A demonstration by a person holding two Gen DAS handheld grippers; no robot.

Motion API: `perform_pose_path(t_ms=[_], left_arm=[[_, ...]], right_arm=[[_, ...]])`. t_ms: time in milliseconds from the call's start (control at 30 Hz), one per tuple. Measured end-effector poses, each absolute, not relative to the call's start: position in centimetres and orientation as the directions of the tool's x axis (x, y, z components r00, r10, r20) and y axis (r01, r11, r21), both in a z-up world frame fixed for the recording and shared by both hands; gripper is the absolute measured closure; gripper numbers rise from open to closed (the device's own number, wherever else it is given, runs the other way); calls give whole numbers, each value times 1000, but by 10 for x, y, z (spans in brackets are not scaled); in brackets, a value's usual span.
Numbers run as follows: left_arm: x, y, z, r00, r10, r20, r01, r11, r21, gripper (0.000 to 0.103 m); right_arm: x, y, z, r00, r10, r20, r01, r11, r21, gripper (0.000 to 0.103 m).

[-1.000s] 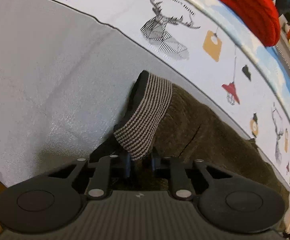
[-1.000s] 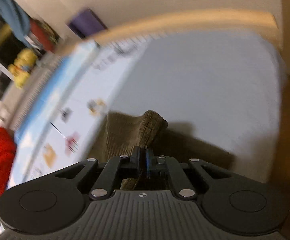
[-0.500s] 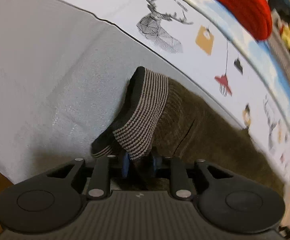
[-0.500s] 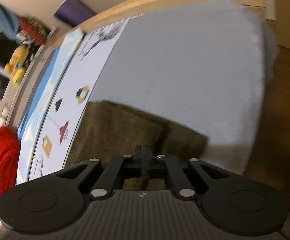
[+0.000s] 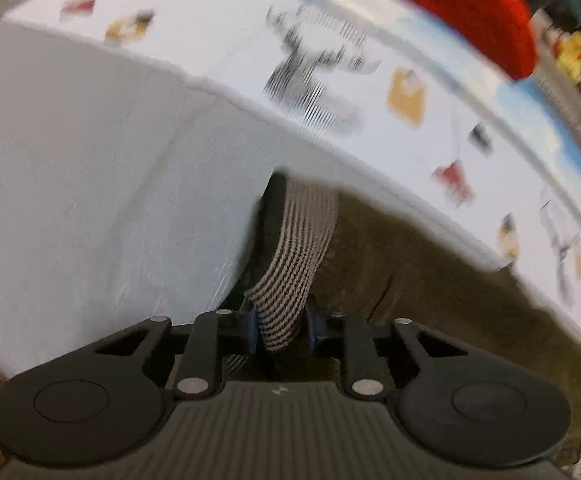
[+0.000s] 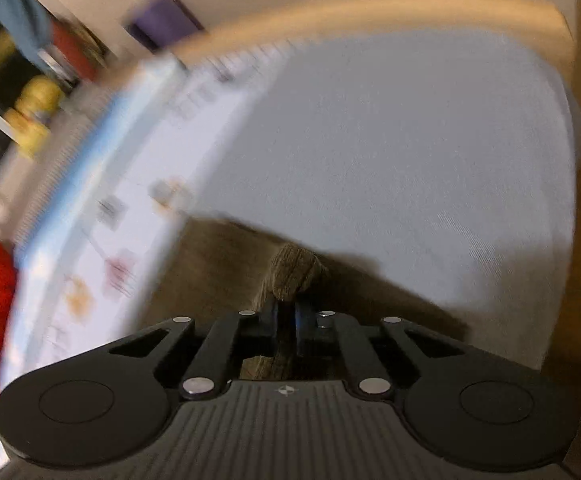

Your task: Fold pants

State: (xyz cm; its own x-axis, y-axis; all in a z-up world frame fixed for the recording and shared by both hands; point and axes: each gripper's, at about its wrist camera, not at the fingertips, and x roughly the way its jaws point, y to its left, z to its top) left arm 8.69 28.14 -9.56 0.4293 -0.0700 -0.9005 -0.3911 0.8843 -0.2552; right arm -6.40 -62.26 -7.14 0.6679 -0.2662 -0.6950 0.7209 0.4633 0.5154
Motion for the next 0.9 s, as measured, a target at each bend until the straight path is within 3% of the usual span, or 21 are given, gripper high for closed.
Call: perform_pose_path(t_ms=[67, 100, 200, 333, 500, 600, 767, 900], left_arm=[[81, 286, -86, 475, -81, -876, -386, 876, -290, 80], [80, 286, -87, 461, -72, -884, -385, 882, -273, 80], [82, 283, -107, 346, -51, -937, -371, 910, -187, 79], [81, 283, -115, 287, -45, -957, -352, 924, -149, 79], [84, 277, -111, 291, -26, -956, -325, 938, -124, 77], [82, 268, -97, 335, 20, -942, -287, 954, -82, 67], [73, 237, -62, 529, 174, -831, -188, 978, 85, 64], [76, 222, -63, 559, 114, -821, -96, 993, 73, 64]], right_arm=[[-78, -616, -47, 705, -315, -636, 695, 485, 530, 96], [-83, -615, -44, 672, -347, -654, 722, 502, 476, 96], [-94, -629, -81, 452, -292, -843, 851, 426, 308, 96], [-100, -638, -109, 375, -227, -899, 867, 428, 254, 96], [-99, -632, -101, 363, -241, -900, 856, 468, 220, 93], [-92, -624, -87, 360, -298, -884, 855, 484, 185, 84], [-78, -598, -56, 427, -450, -784, 800, 593, 96, 81], [-67, -590, -57, 492, -422, -762, 733, 673, 101, 81]])
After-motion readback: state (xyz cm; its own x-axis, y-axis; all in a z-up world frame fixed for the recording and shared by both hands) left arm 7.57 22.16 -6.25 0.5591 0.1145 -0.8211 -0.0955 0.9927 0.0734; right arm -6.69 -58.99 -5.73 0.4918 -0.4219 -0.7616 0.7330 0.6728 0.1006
